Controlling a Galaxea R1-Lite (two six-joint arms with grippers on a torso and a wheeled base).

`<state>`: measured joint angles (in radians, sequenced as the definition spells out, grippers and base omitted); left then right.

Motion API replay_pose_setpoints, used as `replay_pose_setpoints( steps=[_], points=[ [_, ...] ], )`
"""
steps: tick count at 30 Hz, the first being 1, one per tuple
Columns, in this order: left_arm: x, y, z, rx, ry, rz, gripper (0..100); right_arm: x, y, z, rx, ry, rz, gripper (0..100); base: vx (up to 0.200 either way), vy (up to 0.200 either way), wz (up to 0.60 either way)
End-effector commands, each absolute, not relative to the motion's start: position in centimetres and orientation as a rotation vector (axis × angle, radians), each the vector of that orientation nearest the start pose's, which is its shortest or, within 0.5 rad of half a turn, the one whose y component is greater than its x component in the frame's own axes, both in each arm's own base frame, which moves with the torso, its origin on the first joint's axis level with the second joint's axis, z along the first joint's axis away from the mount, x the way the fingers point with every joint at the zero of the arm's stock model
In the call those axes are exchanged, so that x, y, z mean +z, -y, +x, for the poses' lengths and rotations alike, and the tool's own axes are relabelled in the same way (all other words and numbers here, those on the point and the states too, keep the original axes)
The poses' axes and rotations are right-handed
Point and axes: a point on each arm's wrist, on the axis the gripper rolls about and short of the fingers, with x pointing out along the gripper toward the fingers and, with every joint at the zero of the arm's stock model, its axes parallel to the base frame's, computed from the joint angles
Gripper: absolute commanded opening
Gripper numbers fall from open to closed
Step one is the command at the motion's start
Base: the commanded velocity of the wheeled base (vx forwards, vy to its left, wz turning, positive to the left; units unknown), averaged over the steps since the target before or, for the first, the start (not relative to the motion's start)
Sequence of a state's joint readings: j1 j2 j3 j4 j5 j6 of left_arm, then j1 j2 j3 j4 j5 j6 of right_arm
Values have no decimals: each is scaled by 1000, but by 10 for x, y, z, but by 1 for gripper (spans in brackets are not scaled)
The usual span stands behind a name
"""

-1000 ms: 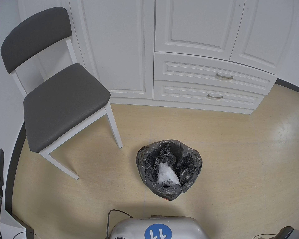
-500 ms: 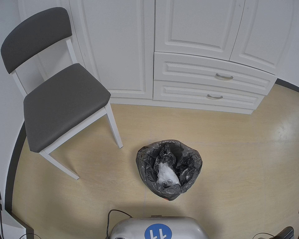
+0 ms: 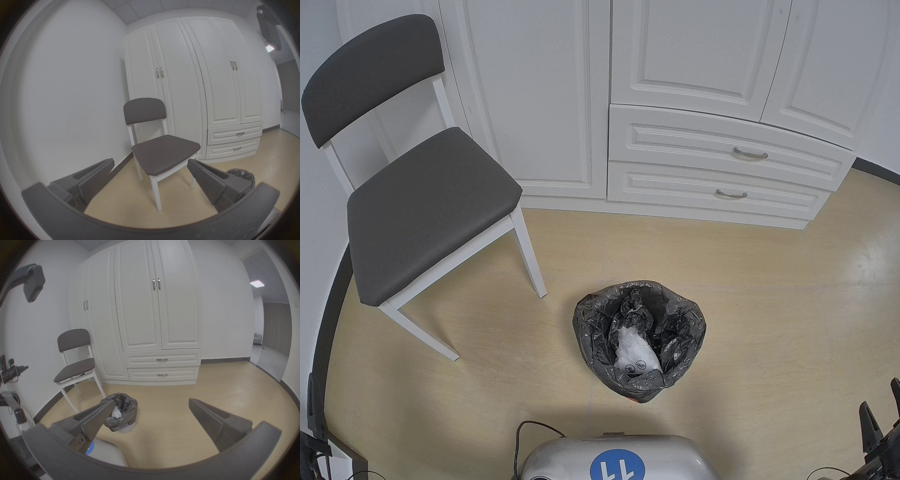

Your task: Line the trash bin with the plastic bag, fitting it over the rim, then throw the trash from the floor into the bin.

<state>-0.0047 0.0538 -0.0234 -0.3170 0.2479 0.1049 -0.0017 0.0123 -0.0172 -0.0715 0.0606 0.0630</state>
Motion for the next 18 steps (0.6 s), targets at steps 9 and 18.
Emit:
replay_pose_setpoints(
  steps=[9, 18],
  points=[
    [88, -6, -24, 256, 108, 46, 100, 80, -2, -23, 90, 45, -13, 100, 0, 0, 0],
    [83, -5, -24, 248, 62, 31, 100, 80, 1, -23, -42, 39, 36, 100, 0, 0, 0]
  ],
)
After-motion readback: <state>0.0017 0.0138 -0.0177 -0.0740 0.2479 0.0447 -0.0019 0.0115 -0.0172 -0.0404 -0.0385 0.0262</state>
